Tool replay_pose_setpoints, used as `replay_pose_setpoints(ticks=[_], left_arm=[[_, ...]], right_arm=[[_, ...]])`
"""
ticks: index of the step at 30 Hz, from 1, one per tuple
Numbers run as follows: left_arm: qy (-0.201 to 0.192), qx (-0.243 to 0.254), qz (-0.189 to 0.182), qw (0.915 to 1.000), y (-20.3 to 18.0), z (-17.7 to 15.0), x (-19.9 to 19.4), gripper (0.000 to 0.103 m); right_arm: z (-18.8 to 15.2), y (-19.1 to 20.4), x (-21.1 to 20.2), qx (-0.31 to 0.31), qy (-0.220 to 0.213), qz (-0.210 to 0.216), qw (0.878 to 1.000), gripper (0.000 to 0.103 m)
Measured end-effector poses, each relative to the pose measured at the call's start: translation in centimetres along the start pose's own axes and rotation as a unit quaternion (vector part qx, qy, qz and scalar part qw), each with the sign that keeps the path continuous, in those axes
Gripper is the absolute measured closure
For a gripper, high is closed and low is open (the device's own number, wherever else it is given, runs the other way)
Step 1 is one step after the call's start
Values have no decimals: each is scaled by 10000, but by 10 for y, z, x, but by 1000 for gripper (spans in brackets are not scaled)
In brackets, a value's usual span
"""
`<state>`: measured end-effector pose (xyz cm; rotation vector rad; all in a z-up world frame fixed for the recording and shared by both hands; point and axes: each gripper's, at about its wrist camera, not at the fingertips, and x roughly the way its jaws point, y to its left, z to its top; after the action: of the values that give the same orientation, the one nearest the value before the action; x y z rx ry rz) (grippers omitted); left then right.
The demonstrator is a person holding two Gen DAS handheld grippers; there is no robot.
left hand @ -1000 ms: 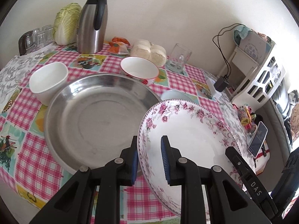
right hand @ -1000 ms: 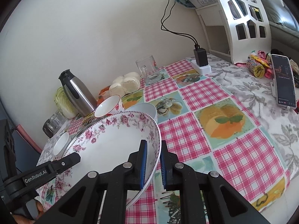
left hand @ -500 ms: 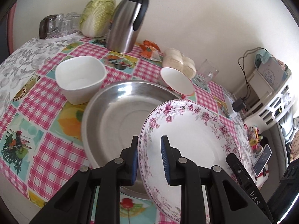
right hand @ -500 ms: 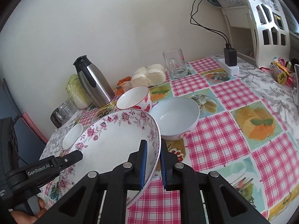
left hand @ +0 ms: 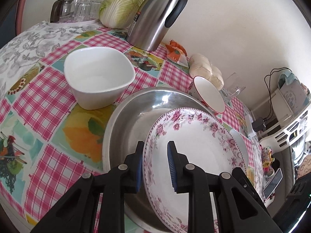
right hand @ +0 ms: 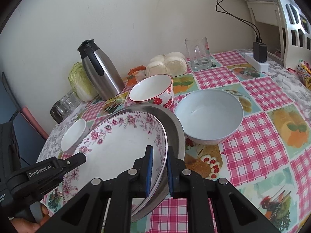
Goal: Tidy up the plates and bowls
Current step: 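Lift the floral plate with both grippers and lower it into the steel basin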
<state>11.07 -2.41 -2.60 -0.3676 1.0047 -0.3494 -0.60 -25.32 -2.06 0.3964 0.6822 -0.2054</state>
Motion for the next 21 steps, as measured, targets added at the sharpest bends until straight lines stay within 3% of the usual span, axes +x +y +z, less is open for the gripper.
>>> replay_pose_setpoints(ticks=[21], left_arm=[[1, 287, 391, 9988, 2, 9, 18, 79]], right_arm=[[7, 15, 27, -337, 214, -241, 9989, 86]])
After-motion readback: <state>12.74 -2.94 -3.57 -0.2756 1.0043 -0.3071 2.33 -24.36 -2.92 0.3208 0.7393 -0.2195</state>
